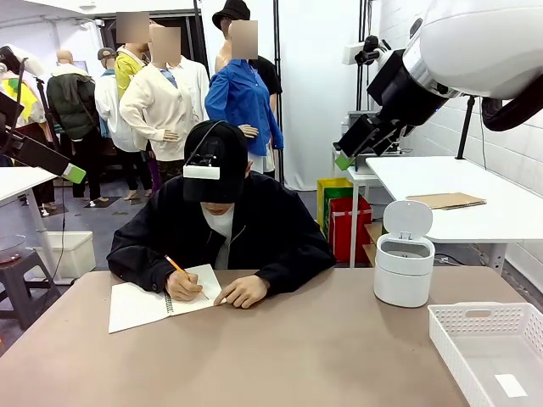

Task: Sort the paper based on its condition.
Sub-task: If a person hands you a paper, place it in the Organizing basket , and if it's crumpled, put it in the Trash can.

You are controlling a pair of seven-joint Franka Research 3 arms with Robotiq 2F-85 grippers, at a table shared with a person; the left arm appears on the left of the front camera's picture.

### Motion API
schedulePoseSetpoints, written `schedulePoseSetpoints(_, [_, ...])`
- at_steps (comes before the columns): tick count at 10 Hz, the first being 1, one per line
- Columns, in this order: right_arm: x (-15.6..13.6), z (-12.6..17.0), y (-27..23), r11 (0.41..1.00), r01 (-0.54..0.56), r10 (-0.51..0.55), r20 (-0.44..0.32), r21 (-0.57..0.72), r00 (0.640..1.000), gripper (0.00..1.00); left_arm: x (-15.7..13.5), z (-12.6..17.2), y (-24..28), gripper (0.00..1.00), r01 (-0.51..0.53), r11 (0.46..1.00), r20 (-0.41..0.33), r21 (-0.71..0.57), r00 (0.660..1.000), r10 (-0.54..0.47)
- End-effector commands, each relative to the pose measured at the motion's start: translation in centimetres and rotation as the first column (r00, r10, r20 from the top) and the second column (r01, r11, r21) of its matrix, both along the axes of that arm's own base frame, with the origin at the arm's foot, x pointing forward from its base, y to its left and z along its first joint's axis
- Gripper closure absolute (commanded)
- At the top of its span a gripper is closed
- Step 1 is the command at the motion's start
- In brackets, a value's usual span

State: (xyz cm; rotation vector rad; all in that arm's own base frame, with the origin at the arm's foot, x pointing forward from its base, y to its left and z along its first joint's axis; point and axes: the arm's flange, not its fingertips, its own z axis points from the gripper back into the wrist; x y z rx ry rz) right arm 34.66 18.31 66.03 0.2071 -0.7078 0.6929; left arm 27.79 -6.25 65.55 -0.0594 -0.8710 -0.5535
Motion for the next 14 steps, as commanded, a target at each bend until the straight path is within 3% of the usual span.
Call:
schedulePoseSetpoints(1, [-0.1, -0.2, -0.1, 1.0, -0.007, 0.007, -0.008, 0.008, 1.0, 0.0, -0.2, -0.1, 0.1, 0.0, 0.0, 1.0, -0.008, 0.0, 1.0, 0.0])
schedulePoseSetpoints(5, [0.0, 0.0, 0.0, 1.0, 0.0, 0.0, 0.0, 0.0, 1.0, 0.0, -0.2, -0.1, 0.1, 0.0, 0.0, 1.0, -0.008, 0.0, 1.0, 0.0])
schedulePoseSetpoints(9, [-1.4, 0.5, 1.0, 0.995, -0.073, 0.076, -0.043, 0.063, 0.996, 0.0, -0.2, -0.1, 0.1, 0.0, 0.0, 1.0, -0.008, 0.0, 1.0, 0.0])
schedulePoseSetpoints(14, [-4.3, 0.5, 2.1, 0.999, -0.025, 0.025, -0.011, 0.029, 1.0, 0.0, -0.2, -0.1, 0.1, 0.0, 0.0, 1.0, -0.008, 0.0, 1.0, 0.0])
